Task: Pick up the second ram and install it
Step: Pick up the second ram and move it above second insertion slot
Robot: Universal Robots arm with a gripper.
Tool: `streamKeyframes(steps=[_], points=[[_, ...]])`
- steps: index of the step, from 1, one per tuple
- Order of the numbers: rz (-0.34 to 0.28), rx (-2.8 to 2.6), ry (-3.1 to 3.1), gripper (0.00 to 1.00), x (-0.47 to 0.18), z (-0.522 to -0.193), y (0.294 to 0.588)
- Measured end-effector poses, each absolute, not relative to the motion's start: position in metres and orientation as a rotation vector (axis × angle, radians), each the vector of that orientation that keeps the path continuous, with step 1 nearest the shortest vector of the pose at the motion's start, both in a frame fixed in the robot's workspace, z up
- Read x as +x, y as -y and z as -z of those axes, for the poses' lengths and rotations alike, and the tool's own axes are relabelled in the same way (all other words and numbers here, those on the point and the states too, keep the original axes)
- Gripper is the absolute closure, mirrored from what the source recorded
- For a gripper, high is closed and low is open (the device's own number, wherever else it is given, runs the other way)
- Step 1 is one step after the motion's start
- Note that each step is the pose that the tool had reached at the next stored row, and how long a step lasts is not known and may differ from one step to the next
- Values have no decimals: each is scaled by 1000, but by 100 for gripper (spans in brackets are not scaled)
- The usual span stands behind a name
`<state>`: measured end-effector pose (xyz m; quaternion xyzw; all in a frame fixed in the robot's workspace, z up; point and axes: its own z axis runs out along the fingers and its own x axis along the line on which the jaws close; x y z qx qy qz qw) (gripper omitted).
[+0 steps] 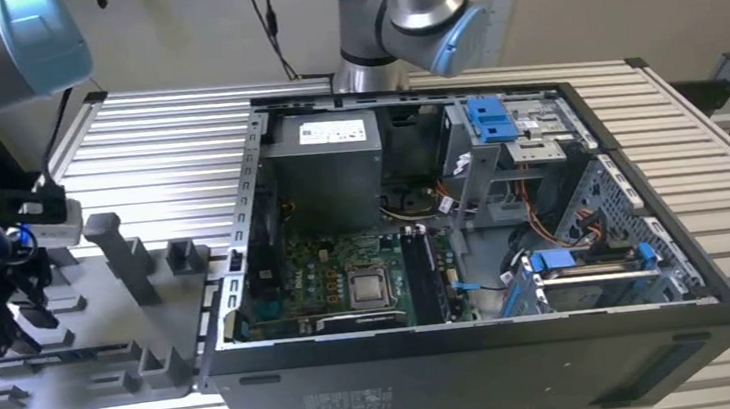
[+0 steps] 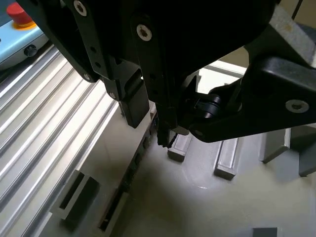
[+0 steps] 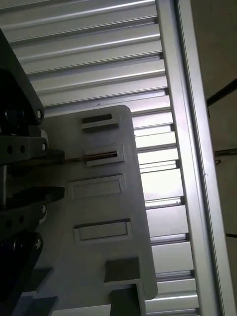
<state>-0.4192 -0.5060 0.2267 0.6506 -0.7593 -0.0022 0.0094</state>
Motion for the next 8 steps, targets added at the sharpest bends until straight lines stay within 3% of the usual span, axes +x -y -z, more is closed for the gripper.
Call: streamKeyframes(steps=[8], points=[[-19, 2069, 2363, 64, -419, -220, 513]])
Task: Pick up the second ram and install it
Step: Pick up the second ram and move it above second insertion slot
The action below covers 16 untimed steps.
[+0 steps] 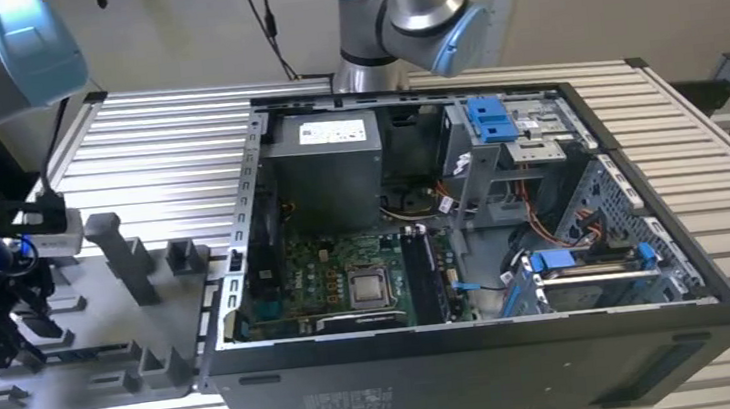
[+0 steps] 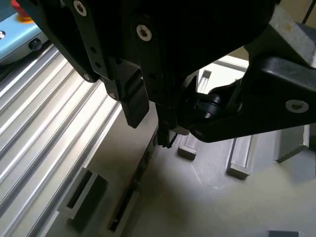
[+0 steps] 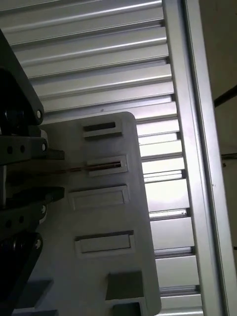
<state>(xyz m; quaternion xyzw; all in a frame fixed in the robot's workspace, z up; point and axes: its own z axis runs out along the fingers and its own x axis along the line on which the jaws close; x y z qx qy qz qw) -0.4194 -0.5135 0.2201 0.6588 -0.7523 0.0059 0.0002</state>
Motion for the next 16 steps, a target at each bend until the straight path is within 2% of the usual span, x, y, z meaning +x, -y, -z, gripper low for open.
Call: streamKeyframes(steps=[16], points=[[-48, 2181, 2290, 64, -423, -205, 513]])
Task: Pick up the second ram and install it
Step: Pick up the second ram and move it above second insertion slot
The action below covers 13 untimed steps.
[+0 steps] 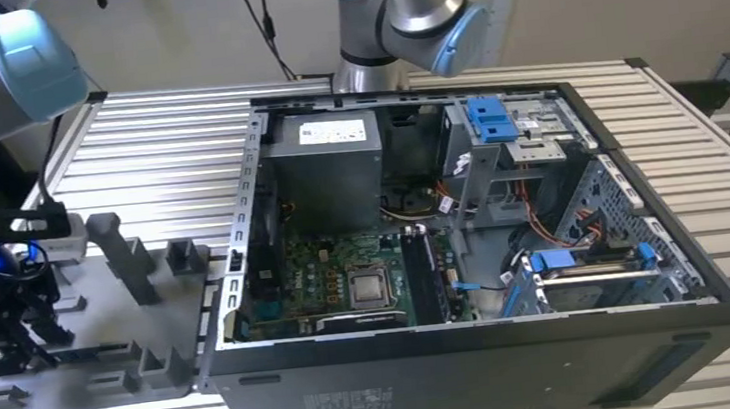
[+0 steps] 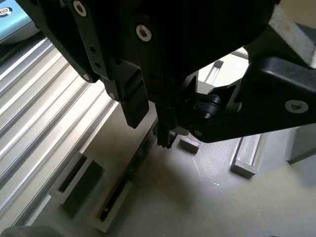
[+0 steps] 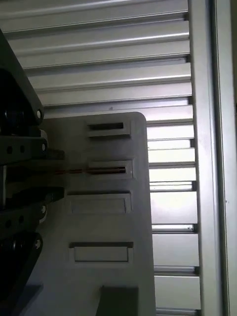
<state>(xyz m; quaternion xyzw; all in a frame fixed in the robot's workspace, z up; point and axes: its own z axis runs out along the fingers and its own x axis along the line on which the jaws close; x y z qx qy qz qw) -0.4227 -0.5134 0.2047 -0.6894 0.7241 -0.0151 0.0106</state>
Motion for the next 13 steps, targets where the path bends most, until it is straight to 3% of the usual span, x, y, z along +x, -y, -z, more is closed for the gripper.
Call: streamKeyframes(steps=[13], points=[[54, -2161, -2243, 64, -424, -200, 513]])
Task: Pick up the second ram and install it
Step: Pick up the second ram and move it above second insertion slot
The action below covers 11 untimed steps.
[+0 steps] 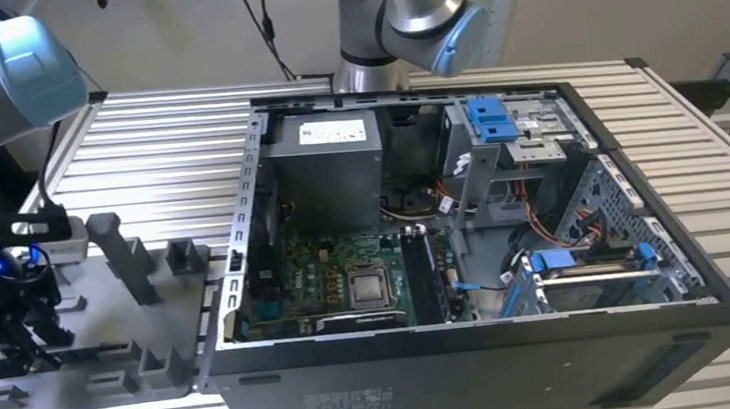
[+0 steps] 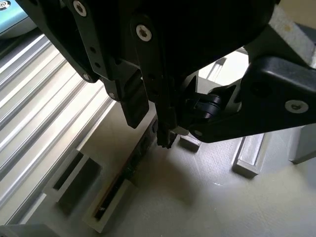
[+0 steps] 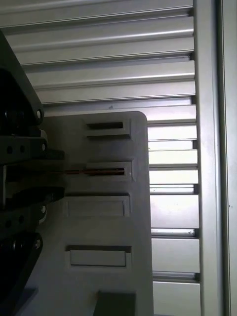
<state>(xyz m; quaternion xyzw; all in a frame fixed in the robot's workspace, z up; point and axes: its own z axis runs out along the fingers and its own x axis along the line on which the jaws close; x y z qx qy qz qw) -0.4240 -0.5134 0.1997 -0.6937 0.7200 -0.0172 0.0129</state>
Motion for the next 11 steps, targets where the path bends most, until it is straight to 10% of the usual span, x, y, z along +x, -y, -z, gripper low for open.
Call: streamKeyframes(steps=[11], points=[[54, -2162, -2243, 86, -424, -199, 513]])
